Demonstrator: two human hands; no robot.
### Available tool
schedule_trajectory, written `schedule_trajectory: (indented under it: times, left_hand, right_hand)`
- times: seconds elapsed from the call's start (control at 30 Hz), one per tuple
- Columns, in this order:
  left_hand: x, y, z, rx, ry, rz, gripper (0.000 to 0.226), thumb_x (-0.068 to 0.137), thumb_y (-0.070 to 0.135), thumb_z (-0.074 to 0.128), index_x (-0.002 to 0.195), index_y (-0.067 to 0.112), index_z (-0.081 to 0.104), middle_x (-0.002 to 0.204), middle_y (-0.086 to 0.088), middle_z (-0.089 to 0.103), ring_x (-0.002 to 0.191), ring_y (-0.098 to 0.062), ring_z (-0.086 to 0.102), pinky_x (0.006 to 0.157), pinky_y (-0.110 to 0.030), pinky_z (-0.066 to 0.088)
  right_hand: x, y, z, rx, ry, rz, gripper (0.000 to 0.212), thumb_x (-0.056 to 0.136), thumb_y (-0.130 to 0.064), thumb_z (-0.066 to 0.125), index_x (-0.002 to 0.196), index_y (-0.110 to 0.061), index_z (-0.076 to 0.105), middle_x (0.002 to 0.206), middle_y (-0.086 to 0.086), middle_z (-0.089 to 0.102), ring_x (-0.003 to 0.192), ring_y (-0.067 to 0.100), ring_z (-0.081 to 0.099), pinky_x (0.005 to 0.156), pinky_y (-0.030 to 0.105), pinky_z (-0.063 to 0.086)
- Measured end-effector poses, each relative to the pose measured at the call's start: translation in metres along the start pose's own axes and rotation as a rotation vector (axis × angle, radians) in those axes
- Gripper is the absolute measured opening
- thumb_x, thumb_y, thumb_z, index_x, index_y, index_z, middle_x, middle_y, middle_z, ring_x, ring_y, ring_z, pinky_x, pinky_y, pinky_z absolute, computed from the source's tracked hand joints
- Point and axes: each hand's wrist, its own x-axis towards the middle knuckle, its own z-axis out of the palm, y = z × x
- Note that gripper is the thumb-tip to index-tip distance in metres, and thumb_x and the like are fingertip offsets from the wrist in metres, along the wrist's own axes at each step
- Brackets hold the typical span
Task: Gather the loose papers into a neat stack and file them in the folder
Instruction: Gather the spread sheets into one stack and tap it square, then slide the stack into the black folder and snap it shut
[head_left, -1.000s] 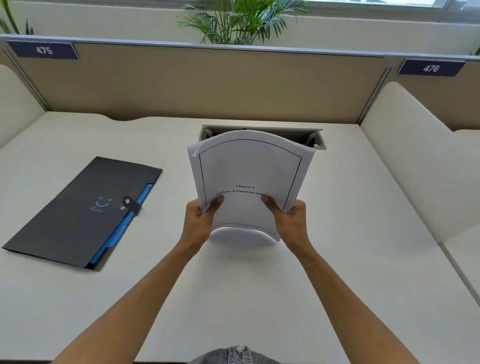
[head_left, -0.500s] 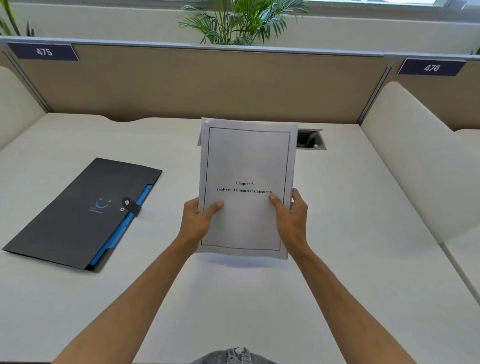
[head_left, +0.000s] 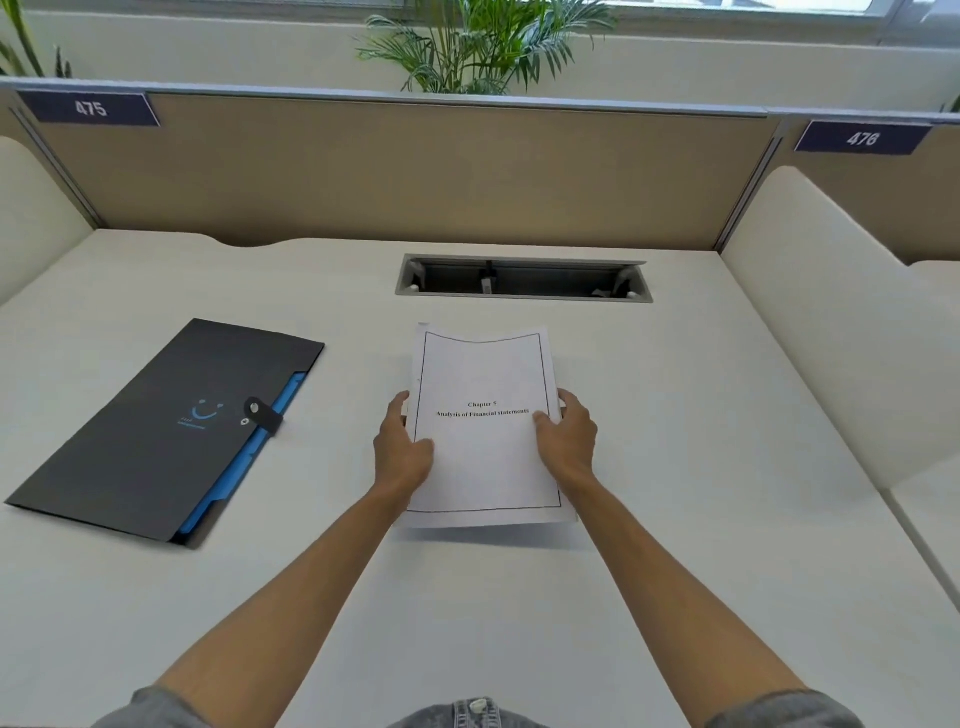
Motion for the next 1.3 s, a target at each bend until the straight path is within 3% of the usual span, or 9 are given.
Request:
schedule_trajectory:
  times: [0.13,0.27,0.4,0.57,0.67,0.8,0.9,1.0,1.3]
  left_hand:
    - [0.004,-0.001,0.007,0.095,-0.012,0.005,0.075,0.081,-0.007,0.046,0.148,0.025,0.033,0.138,-0.009,0.052,0.099,-0.01,0.045,0.063,-0.011,0.036]
    - [0.002,-0.003,0.01,0.165,-0.014,0.004,0.076,0.08,-0.006,0.046,0.15,0.021,0.03,0.139,-0.011,0.052,0.101,-0.015,0.048,0.077,-0.022,0.038]
    - [0.004,-0.007,0.008,0.33,-0.029,0.019,0.077,0.081,-0.002,0.05,0.152,0.015,0.026,0.148,-0.012,0.042,0.134,-0.029,0.04,0.106,-0.037,0.036]
    - [0.01,-0.006,0.007,0.527,-0.05,0.022,0.069,0.081,0.003,0.055,0.146,0.009,0.032,0.14,-0.012,0.038,0.13,-0.03,0.037,0.099,-0.04,0.031]
    - [0.012,-0.007,0.007,0.527,-0.046,-0.017,0.064,0.08,0.003,0.055,0.141,0.009,0.039,0.139,-0.01,0.037,0.128,-0.029,0.037,0.098,-0.039,0.031]
    - [0.015,-0.008,0.003,0.479,-0.032,-0.057,0.042,0.079,0.006,0.059,0.12,0.006,0.052,0.135,-0.009,0.037,0.123,-0.03,0.038,0.096,-0.039,0.031]
    - [0.017,-0.008,-0.003,0.4,-0.031,-0.076,0.053,0.084,0.018,0.066,0.133,0.008,0.048,0.142,-0.008,0.034,0.131,-0.028,0.033,0.102,-0.04,0.028]
    - [0.019,-0.008,-0.011,0.343,-0.016,-0.079,0.069,0.086,0.026,0.066,0.146,0.012,0.037,0.145,-0.008,0.035,0.135,-0.027,0.033,0.111,-0.044,0.025]
    - [0.018,-0.001,-0.037,0.277,0.03,0.029,0.058,0.086,0.023,0.067,0.14,0.019,0.045,0.134,-0.008,0.046,0.12,-0.025,0.05,0.109,-0.049,0.032]
  right_hand:
    - [0.004,0.002,0.004,-0.054,-0.034,-0.012,0.031,0.089,-0.005,0.056,0.118,-0.009,0.064,0.108,0.011,0.071,0.103,0.032,0.065,0.092,0.041,0.052]
    - [0.008,0.008,0.007,-0.114,-0.053,0.003,0.029,0.087,-0.006,0.053,0.113,-0.011,0.065,0.104,0.008,0.07,0.098,0.032,0.064,0.088,0.036,0.051]
    - [0.014,0.016,0.005,-0.193,-0.091,-0.013,0.019,0.086,-0.005,0.053,0.101,-0.004,0.064,0.094,0.011,0.066,0.083,0.029,0.058,0.075,0.031,0.046]
    - [0.019,0.024,-0.002,-0.312,-0.115,-0.04,0.011,0.087,-0.011,0.058,0.089,0.001,0.06,0.097,0.016,0.059,0.084,0.028,0.054,0.071,0.033,0.044]
    - [0.019,0.028,-0.005,-0.368,-0.111,-0.069,0.018,0.088,-0.017,0.063,0.094,0.0,0.062,0.105,0.014,0.057,0.095,0.03,0.057,0.078,0.036,0.05]
    - [0.02,0.031,-0.007,-0.371,-0.102,-0.088,0.029,0.088,-0.024,0.067,0.11,-0.003,0.064,0.112,0.012,0.056,0.101,0.03,0.06,0.082,0.036,0.049]
    - [0.018,0.028,-0.009,-0.319,-0.051,-0.093,0.047,0.091,-0.03,0.066,0.132,-0.008,0.057,0.12,0.01,0.057,0.109,0.028,0.059,0.092,0.039,0.049]
    - [0.014,0.022,-0.008,-0.279,0.003,-0.143,0.043,0.091,-0.03,0.064,0.13,-0.012,0.059,0.117,0.006,0.06,0.106,0.026,0.061,0.09,0.041,0.051]
    - [-0.006,-0.014,0.017,-0.202,0.003,-0.244,0.031,0.089,-0.029,0.066,0.119,-0.02,0.065,0.107,-0.005,0.064,0.086,0.011,0.059,0.074,0.027,0.044]
